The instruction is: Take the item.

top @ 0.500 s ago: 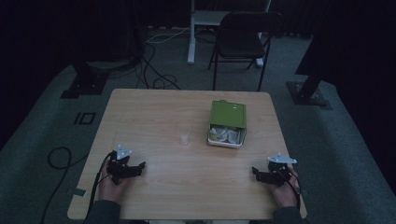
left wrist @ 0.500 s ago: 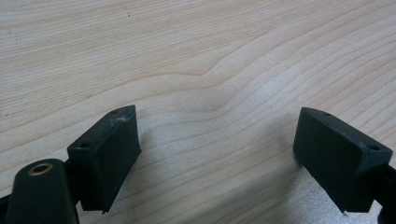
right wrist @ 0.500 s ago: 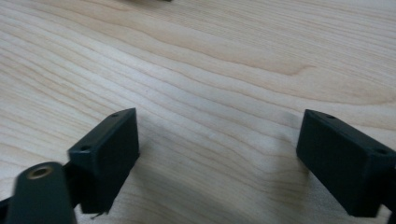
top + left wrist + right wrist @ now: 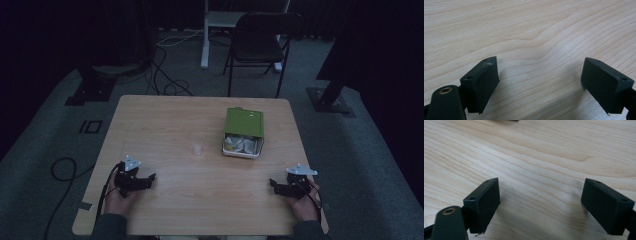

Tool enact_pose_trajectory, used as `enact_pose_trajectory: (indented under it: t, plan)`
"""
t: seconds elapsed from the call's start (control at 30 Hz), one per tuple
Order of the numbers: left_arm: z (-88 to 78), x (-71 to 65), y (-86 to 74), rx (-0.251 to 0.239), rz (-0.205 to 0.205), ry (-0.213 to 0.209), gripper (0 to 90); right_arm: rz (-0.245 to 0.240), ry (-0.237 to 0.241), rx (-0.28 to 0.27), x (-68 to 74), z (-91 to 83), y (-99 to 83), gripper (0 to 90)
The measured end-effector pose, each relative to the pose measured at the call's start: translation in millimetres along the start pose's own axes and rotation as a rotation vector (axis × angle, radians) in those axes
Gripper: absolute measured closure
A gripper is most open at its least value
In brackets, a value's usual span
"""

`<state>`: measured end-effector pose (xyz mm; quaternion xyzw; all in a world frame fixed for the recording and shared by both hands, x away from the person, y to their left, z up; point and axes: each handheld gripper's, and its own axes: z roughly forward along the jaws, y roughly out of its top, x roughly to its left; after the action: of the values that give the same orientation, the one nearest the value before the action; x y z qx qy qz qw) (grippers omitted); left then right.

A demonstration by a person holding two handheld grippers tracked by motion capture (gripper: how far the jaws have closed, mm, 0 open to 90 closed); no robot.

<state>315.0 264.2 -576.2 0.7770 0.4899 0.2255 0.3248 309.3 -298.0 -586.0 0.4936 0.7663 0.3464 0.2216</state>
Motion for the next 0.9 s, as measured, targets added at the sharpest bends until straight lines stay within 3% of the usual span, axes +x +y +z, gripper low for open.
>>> enact_pose_trajectory:
  t: [0.27,0.67,0.9]
  plan:
    - [0.0,0.0,0.0,0.0,0.0,0.0,15.4,0.004,-0.004,0.0,0.6,0.1,0.1,15.3]
    - [0.0,0.0,0.0,0.0,0.0,0.0,15.4,0.03,-0.029,0.018,2.7,-3.8,1.9,22.9]
    - [0.0,-0.1,0.0,0.0,-0.001,0.001,15.4,0.016,-0.015,-0.012,10.5,-12.9,7.0,23.4]
